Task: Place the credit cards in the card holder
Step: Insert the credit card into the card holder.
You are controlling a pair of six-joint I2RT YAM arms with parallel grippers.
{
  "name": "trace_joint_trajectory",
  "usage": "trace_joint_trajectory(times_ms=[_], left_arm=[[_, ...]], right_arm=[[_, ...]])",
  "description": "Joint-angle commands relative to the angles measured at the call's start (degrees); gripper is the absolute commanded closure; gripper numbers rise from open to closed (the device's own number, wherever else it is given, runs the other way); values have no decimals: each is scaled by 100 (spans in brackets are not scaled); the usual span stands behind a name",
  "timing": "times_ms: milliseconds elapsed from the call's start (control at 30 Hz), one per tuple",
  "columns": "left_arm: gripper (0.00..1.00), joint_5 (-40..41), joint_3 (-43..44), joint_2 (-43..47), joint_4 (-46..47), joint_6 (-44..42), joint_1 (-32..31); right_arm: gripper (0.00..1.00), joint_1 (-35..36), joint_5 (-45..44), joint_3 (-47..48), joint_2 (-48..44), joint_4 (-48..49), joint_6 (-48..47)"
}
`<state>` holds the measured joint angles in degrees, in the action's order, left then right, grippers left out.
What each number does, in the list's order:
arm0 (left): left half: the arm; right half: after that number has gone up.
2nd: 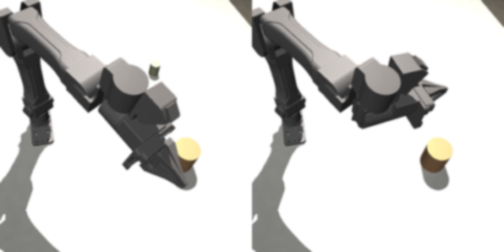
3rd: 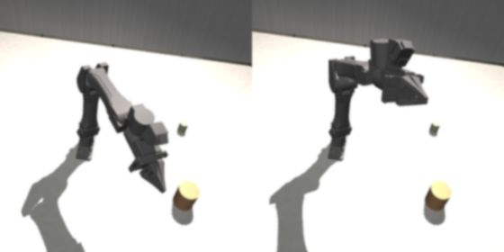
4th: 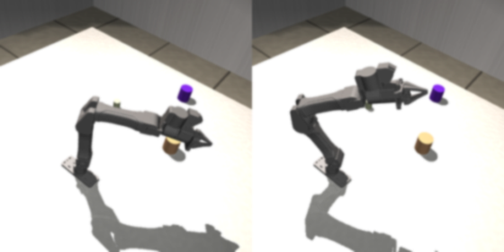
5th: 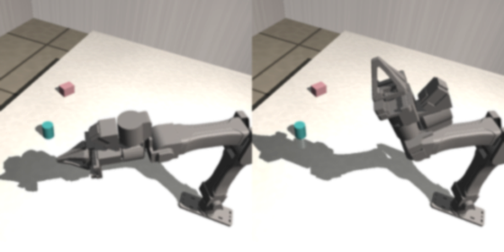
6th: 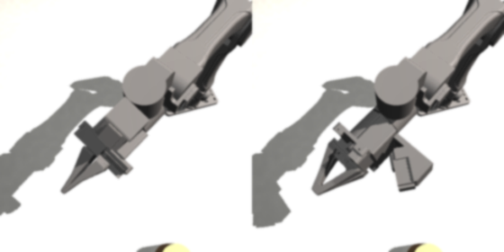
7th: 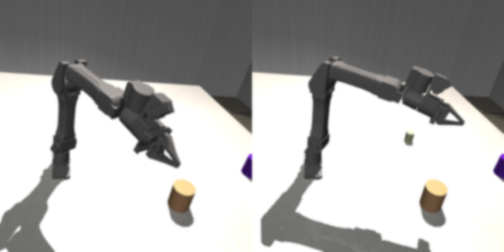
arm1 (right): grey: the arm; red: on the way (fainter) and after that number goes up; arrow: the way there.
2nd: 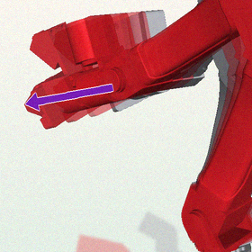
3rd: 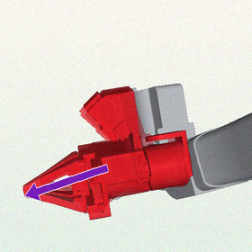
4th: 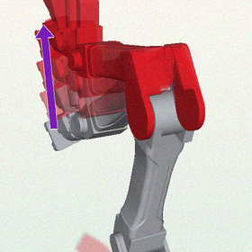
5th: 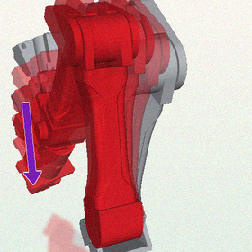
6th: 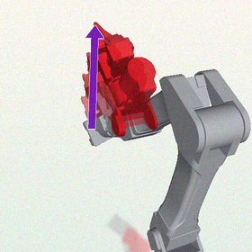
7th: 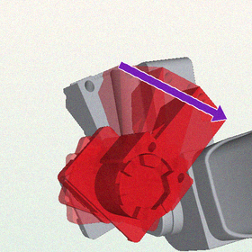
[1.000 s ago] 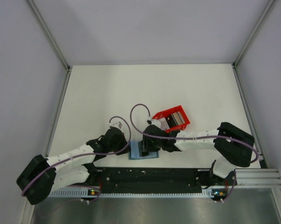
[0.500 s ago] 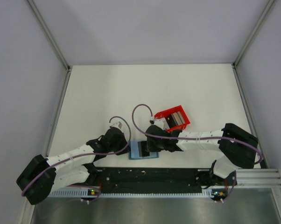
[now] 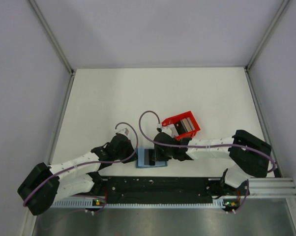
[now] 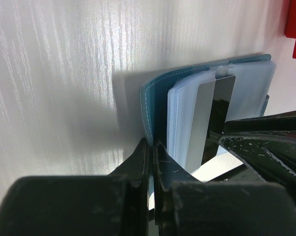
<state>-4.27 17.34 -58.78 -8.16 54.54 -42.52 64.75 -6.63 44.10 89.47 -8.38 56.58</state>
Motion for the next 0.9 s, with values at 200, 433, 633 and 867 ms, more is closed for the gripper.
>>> trace_joint_trajectory(times_ms=[200, 433, 633, 867], left_arm=[[100, 216, -266, -160, -318, -58, -2], [100, 216, -284, -160, -300, -49, -2], [100, 199, -302, -221, -247, -67, -2], [100, 190, -275, -248, -238, -75, -2]], right_arm=[[76, -112, 391, -322, 255, 679, 38], [69, -191, 66, -507, -26, 645, 73], [68, -358, 303, -657, 61, 1014, 117], [68, -358, 479, -376, 404, 1154, -67]])
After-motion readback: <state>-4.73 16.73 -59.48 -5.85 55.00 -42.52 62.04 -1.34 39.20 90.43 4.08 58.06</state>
